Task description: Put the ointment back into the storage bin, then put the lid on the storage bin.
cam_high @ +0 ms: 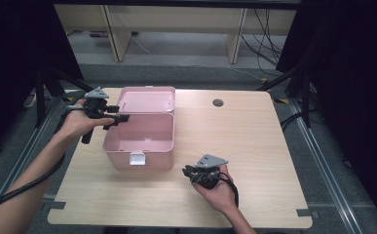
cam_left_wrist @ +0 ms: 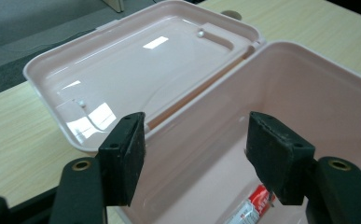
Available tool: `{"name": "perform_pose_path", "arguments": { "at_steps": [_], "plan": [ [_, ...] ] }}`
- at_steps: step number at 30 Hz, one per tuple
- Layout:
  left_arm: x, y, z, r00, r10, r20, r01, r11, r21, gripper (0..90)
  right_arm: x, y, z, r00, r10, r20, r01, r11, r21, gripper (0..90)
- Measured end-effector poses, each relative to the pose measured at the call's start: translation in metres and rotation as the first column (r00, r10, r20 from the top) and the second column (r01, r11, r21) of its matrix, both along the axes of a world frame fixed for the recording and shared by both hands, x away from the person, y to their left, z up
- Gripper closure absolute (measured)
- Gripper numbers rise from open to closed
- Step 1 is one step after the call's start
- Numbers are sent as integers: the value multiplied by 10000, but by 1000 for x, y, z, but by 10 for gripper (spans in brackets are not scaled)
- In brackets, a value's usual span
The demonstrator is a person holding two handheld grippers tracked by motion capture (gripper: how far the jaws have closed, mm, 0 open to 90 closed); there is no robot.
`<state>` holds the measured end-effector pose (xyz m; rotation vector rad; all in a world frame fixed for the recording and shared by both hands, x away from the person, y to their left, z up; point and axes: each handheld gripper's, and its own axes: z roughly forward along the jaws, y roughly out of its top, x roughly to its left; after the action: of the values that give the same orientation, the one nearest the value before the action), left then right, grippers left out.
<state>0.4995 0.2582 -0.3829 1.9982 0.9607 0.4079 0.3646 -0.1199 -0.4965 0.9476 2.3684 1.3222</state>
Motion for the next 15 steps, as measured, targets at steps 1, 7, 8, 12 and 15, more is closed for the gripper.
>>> {"name": "perform_pose_path", "arguments": {
  "at_steps": [1,7,8,12,15],
  "plan": [
    [1,1,0,10000,80,-16,-80,9999,-88,372,-2,1,1,9995,-145,-276,148,9998,110,790],
    [5,7,5,9981,617,96,-614,9978,-261,380,1,-1,5,9999,-74,73,74,10000,59,791],
    [6,7,6,9967,807,126,-800,9956,-484,383,1,-1,5,9999,-85,115,84,9999,91,792],
    [11,13,7,9941,1085,-82,-1088,9932,-409,410,4,0,9,10000,-46,55,45,9998,186,820],
    [15,17,8,9910,1334,-58,-1335,9903,-375,430,6,1,12,9999,3,146,-6,9998,222,850]
  ]
}}
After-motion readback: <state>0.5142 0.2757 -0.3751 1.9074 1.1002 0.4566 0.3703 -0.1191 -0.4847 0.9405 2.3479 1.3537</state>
